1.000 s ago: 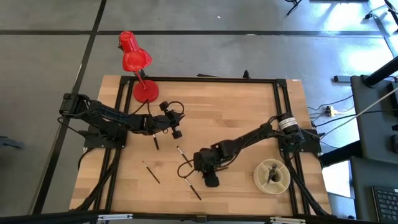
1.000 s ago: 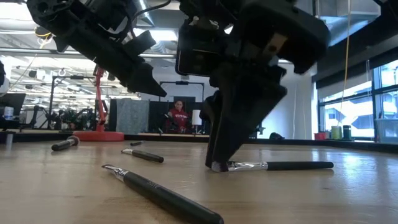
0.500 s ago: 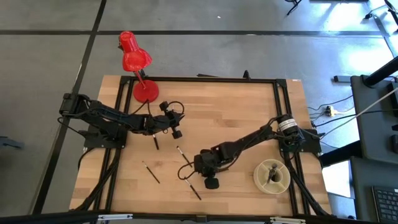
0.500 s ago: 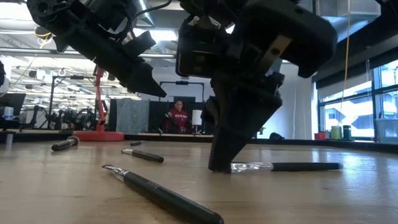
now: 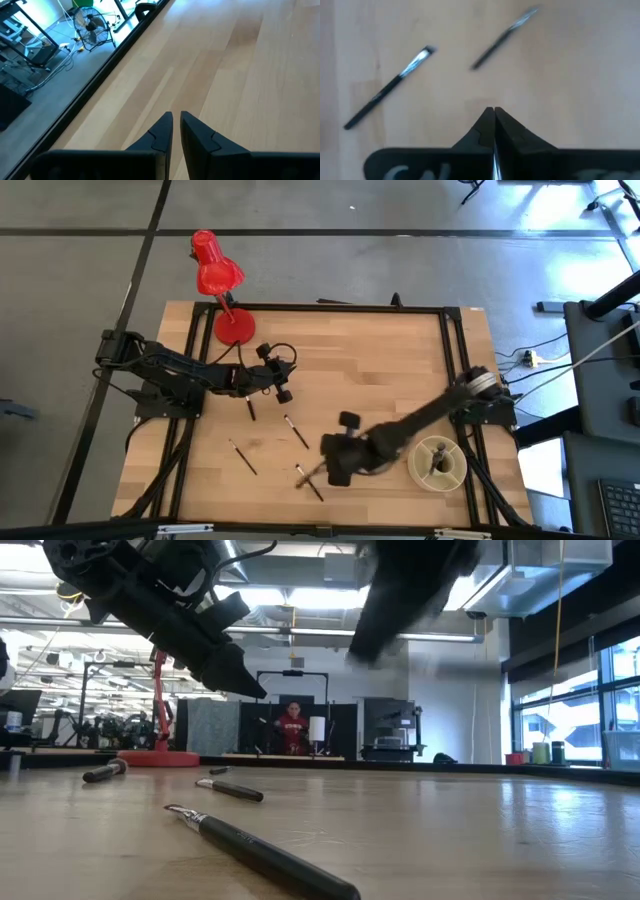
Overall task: Pick & Place Makeup Supplies
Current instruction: Put the makeup brush into the organizer
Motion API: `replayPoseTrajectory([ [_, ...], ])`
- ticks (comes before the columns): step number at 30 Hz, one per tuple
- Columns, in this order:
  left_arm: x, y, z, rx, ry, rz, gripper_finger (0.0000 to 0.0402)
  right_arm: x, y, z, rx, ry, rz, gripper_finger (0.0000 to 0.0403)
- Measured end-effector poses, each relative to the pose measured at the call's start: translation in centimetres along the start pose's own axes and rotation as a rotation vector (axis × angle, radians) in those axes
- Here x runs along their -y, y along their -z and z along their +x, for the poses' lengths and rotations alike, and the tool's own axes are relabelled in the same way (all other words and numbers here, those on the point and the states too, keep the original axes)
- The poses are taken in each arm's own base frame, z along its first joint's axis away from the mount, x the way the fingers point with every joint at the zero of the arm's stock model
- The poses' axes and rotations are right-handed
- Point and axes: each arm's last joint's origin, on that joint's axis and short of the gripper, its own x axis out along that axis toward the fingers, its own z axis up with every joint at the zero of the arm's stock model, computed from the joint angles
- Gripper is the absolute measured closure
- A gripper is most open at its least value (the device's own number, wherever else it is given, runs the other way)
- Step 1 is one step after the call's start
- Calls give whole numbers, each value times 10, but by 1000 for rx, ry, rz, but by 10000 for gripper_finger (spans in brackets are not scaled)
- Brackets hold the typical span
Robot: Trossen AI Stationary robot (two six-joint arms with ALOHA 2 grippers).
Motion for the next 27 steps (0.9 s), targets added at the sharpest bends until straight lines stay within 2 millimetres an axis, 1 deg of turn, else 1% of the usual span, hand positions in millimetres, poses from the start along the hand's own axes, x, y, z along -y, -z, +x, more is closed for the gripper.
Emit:
replayPoseTrajectory([
  [3,0,0,0,0,0,-7,370,0,9,-50,141,143,27,401],
  [5,0,0,0,0,0,-7,370,4,21,-82,224,213,59,401],
  [7,0,0,0,1,1,-8,370,7,36,-111,292,239,80,401],
  [9,0,0,0,1,1,-8,370,11,52,-134,339,242,91,401],
  [11,0,0,0,3,-1,-9,370,14,66,-155,378,203,84,402],
  [13,0,0,0,3,-1,-10,370,18,81,-171,420,167,81,402],
  [16,0,0,0,4,-1,-10,370,21,101,-188,503,123,88,402],
  [19,0,0,0,4,-1,-10,370,23,123,-198,599,97,100,402],
  [22,0,0,0,1,-1,-8,370,22,145,-198,634,57,99,402],
  [27,0,0,0,-1,0,-12,370,17,172,-186,612,-3,85,403],
])
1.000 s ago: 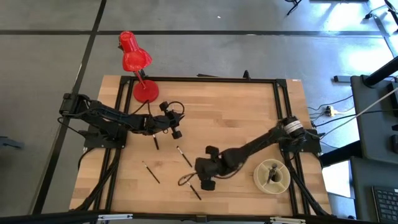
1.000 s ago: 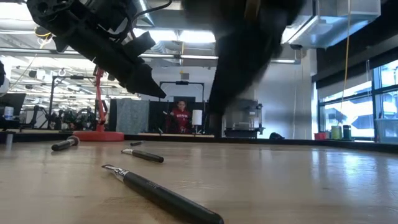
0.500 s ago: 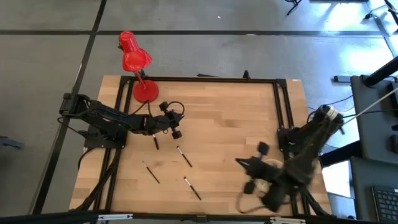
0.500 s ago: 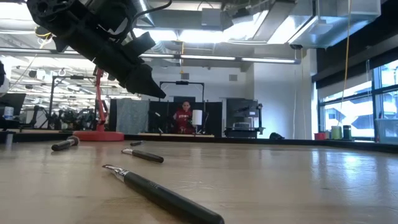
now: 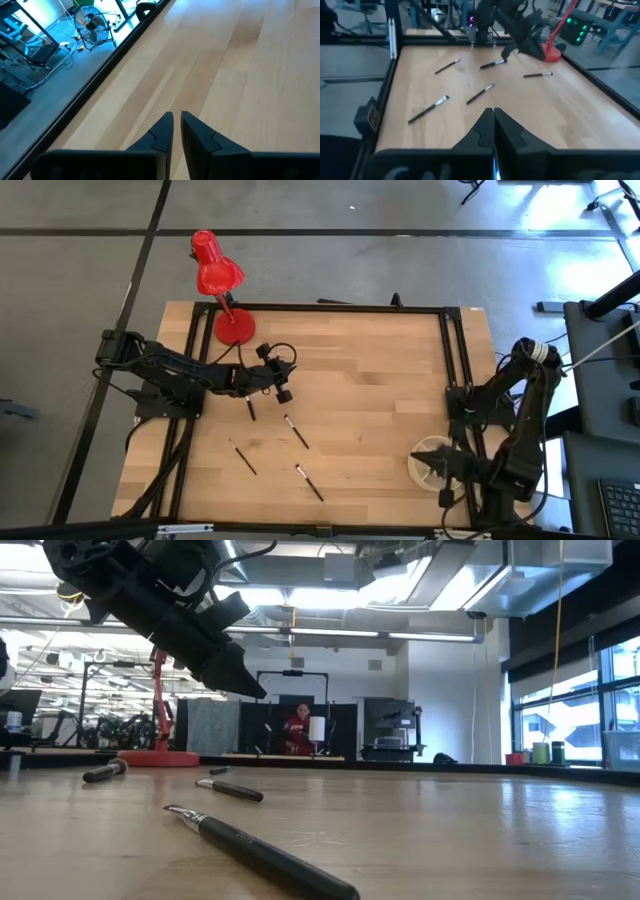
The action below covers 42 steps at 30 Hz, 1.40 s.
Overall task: Pick & Place Makeup Supplies
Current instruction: Put the makeup brush into the organizer
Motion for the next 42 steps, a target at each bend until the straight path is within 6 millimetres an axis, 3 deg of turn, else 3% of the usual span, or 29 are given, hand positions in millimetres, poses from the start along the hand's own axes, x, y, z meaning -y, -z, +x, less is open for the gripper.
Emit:
replayPoseTrajectory([
  [9,0,0,0,2,-5,-22,370,-1,25,-8,-9,-55,-22,403],
  [29,0,0,0,-4,-6,-37,370,3,33,-13,-158,-79,55,373],
  [36,0,0,0,2,-7,-41,370,11,11,1,-151,-7,104,372],
  [42,0,0,0,2,-7,-45,370,20,-14,20,-276,74,170,372],
])
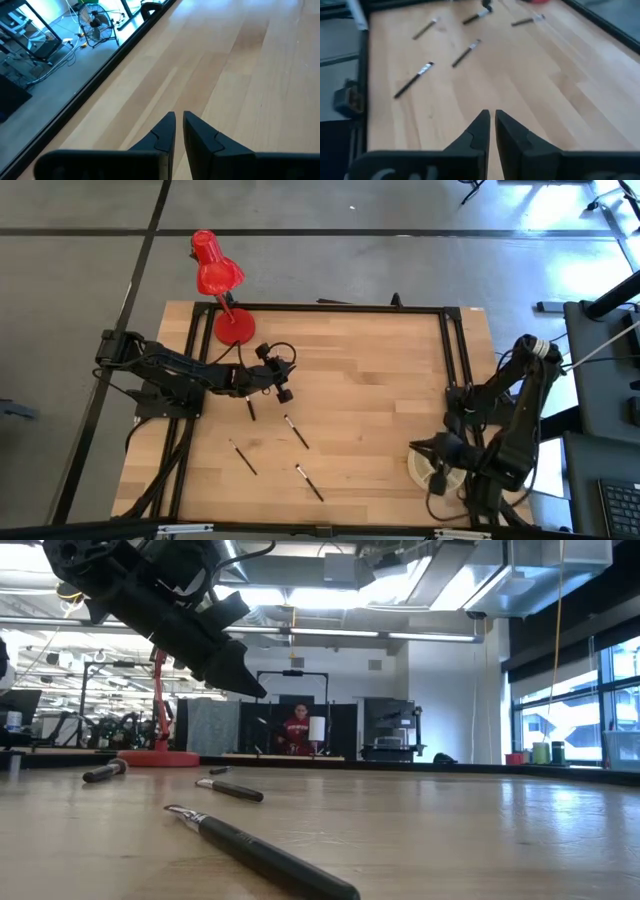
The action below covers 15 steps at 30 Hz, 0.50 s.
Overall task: Pick & Place Makeup Supplies
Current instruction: Put the makeup brush into the organizer
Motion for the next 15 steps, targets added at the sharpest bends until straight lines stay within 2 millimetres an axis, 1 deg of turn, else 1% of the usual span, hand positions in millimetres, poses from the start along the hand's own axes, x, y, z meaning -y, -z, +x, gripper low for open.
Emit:
replayPoseTrajectory([
  [4,0,0,0,0,0,-5,370,4,-23,17,-114,60,101,372],
  [7,0,0,0,0,0,-5,370,9,-35,33,-239,98,179,372],
  [10,0,0,0,0,5,-5,370,18,-38,49,-417,138,271,372],
  [12,1,0,0,-2,20,-3,370,24,-36,59,-566,182,343,372],
  [15,2,0,0,-5,56,19,370,31,-32,66,-758,258,399,372],
])
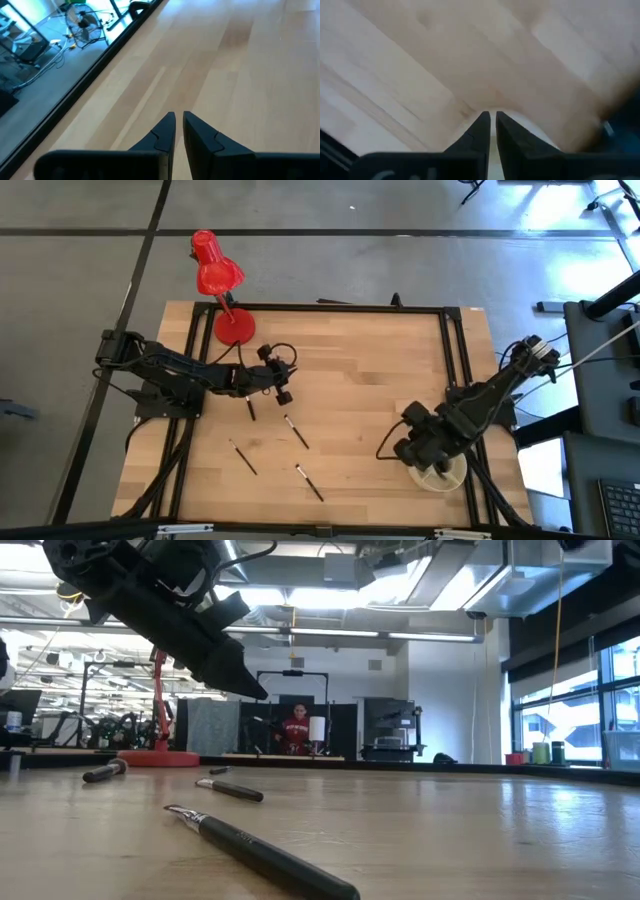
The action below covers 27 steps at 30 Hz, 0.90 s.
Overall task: Pick & Place Makeup Supplies
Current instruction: Put the makeup brush into the organizer
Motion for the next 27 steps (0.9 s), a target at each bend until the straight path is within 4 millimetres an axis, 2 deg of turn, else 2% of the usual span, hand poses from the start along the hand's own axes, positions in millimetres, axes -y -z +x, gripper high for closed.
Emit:
replayPoseTrajectory([
  [6,0,0,0,-3,4,8,370,2,3,0,-121,37,8,372],
  [15,0,0,0,-3,3,8,370,2,23,-30,-248,22,26,388],
  [21,0,0,0,-2,2,7,370,1,24,-43,-122,-14,32,396],
  [25,0,-1,0,4,2,1,370,0,15,-42,27,-25,-2,396],
  [27,0,-1,0,4,2,0,370,0,10,-38,33,-7,-3,397],
])
